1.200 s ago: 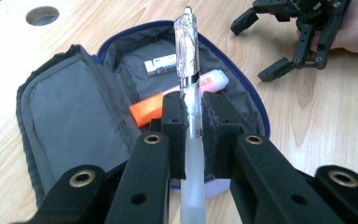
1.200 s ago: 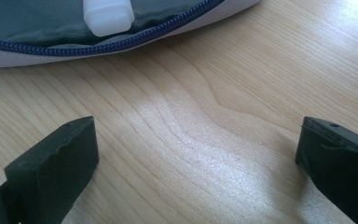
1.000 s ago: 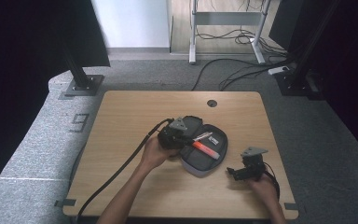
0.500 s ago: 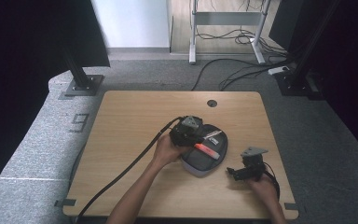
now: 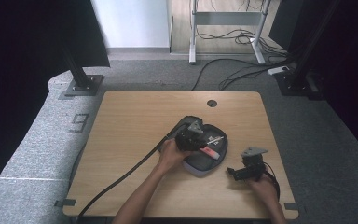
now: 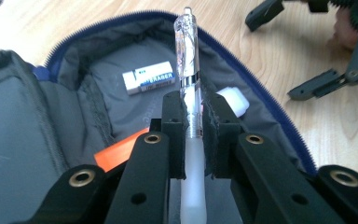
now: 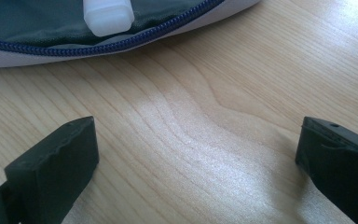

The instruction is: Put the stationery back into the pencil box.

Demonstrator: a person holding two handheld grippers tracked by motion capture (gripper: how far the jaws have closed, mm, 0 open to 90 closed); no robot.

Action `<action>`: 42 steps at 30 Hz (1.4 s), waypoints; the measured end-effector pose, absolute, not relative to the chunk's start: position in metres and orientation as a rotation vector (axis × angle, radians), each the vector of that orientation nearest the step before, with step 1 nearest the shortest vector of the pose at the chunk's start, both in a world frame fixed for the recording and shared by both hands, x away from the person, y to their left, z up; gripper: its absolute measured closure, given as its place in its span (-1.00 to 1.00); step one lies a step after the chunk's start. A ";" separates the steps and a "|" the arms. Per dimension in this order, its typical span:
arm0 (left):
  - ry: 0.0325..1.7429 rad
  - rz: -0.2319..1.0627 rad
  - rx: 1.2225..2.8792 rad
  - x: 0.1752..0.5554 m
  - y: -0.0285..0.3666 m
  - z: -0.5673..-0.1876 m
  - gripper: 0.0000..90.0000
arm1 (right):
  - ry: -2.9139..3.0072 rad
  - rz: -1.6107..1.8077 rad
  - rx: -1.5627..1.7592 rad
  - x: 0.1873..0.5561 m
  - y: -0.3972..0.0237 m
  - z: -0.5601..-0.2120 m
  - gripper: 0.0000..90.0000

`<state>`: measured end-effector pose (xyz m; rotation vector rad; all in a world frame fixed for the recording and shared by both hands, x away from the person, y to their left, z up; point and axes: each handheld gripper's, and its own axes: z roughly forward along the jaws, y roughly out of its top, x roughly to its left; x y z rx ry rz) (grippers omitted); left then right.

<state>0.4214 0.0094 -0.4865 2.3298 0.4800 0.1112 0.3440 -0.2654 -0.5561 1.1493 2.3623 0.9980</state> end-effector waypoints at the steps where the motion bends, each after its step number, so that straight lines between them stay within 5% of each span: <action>1: 0.480 0.113 2.336 0.421 0.009 -0.488 0.77 | 2.362 0.998 1.149 0.344 -0.265 -0.556 -1.00; 17: 0.477 0.139 2.384 0.416 0.001 -0.505 0.75 | 2.363 0.998 1.151 0.344 -0.265 -0.556 -1.00; 24: 0.468 0.198 2.388 0.415 0.003 -0.502 0.57 | 2.363 0.997 1.152 0.344 -0.265 -0.556 -1.00; 31: 0.496 0.251 2.354 0.415 0.007 -0.496 0.23 | 2.362 0.998 1.152 0.344 -0.265 -0.556 -1.00; 42: 0.529 0.251 2.323 0.413 0.014 -0.483 -0.67 | 2.362 0.997 1.149 0.344 -0.265 -0.556 -1.00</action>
